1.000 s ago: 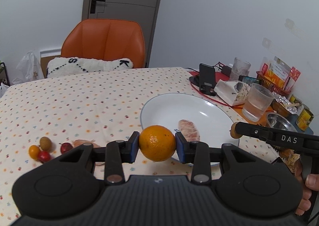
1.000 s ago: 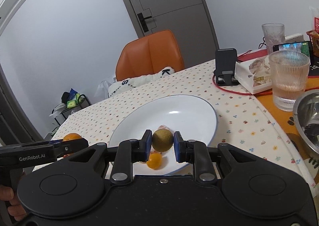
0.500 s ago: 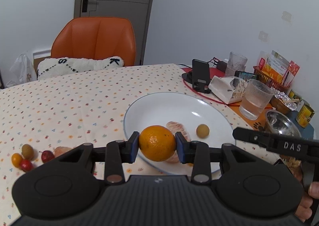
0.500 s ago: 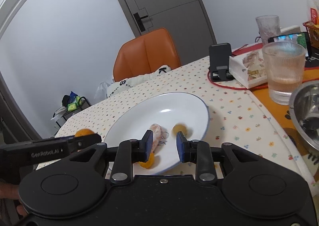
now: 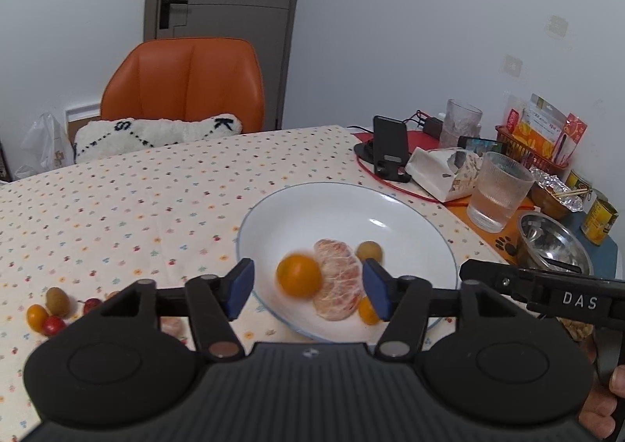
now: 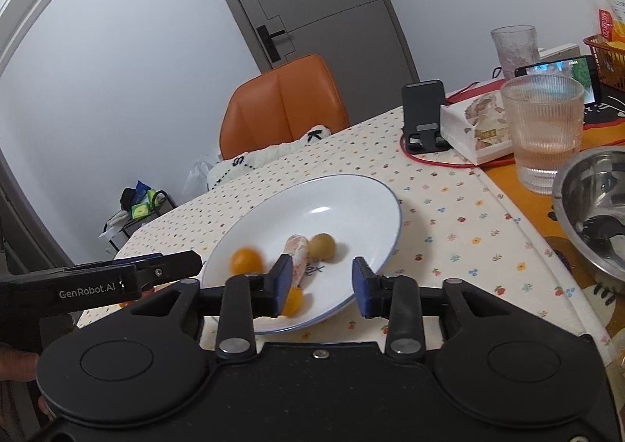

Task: Organize fruits
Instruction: 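Lower the large orange onto the plate and open the left gripper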

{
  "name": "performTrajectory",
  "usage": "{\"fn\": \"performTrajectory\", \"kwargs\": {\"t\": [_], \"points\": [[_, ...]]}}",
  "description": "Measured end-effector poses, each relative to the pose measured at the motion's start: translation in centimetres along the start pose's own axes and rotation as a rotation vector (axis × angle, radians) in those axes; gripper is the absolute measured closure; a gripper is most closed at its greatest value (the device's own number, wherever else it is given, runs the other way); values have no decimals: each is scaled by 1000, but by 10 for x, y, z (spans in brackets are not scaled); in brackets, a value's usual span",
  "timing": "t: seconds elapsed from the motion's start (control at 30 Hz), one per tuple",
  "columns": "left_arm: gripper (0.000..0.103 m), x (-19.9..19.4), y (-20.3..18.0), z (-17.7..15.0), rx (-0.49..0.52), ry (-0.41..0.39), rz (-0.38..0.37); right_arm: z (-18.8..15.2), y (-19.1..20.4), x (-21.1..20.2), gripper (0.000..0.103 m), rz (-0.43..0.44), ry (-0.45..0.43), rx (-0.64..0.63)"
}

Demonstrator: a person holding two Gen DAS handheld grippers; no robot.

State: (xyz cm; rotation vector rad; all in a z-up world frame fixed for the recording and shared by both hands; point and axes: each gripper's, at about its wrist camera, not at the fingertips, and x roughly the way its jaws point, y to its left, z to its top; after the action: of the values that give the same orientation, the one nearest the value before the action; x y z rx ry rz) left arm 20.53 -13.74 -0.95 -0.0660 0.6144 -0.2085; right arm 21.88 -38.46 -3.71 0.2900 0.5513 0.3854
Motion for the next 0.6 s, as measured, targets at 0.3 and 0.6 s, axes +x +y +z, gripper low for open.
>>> {"fn": "performTrajectory", "kwargs": {"t": [0.3, 0.6], "points": [[27, -20, 22, -7, -35, -6, 53, -4, 17, 2, 45, 4, 6, -15], [18, -42, 46, -12, -76, -29, 79, -8, 37, 1, 7, -23, -7, -40]]}}
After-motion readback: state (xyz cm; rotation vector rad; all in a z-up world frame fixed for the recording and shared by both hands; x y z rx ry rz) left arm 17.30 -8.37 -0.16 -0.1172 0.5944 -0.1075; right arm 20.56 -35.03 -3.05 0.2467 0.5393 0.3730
